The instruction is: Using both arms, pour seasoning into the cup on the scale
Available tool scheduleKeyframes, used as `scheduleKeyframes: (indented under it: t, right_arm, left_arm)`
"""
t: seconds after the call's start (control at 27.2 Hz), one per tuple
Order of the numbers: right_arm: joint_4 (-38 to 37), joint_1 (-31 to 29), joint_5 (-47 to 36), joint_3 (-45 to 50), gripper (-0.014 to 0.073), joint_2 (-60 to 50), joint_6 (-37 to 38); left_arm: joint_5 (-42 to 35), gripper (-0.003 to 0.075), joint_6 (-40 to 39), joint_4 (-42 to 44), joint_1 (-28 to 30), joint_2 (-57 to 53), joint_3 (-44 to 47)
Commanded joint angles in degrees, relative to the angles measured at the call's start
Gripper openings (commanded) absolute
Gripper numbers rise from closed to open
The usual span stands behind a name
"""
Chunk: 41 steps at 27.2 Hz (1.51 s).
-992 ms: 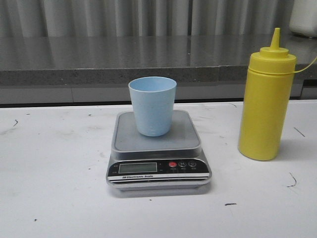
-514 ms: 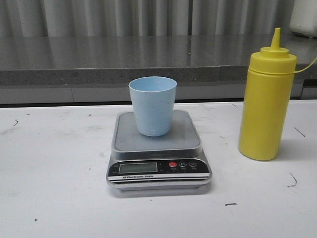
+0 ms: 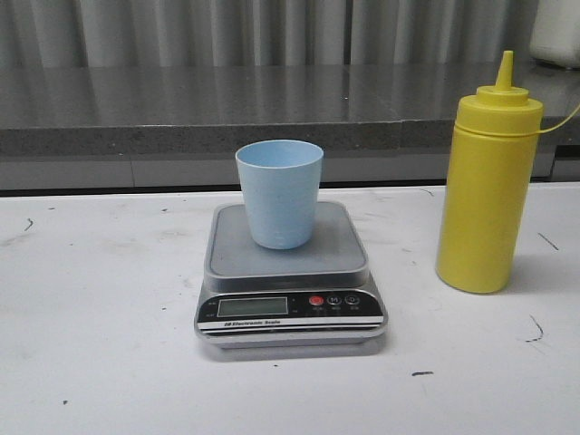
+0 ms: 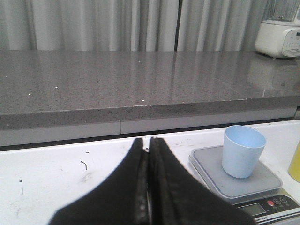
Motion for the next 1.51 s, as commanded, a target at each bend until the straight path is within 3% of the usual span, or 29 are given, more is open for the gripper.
scheduleKeyframes:
  t: [0.0, 0.99, 1.18, 1.47]
  right_arm:
    - [-0.1, -0.1, -4.2, -2.1, -0.0062, 0.2, -0.7]
    - [-0.1, -0.1, -4.2, -2.1, -0.0062, 0.2, -0.7]
    - [-0.1, -0.1, -4.2, -2.1, -0.0062, 0.3, -0.7]
    - [-0.1, -0.1, -4.2, -2.1, -0.0062, 0.3, -0.7]
  left_arm:
    - [-5.2, -0.002, -0.5, -0.8, 0.1, 0.3, -1.4]
    - [-5.2, -0.002, -0.5, -0.8, 0.1, 0.3, -1.4]
    - [-11.6, -0.002, -0.5, -0.4, 2.2, -1.0, 4.2]
    - [-17.8, -0.002, -0.5, -0.4, 10.2, -1.0, 16.2]
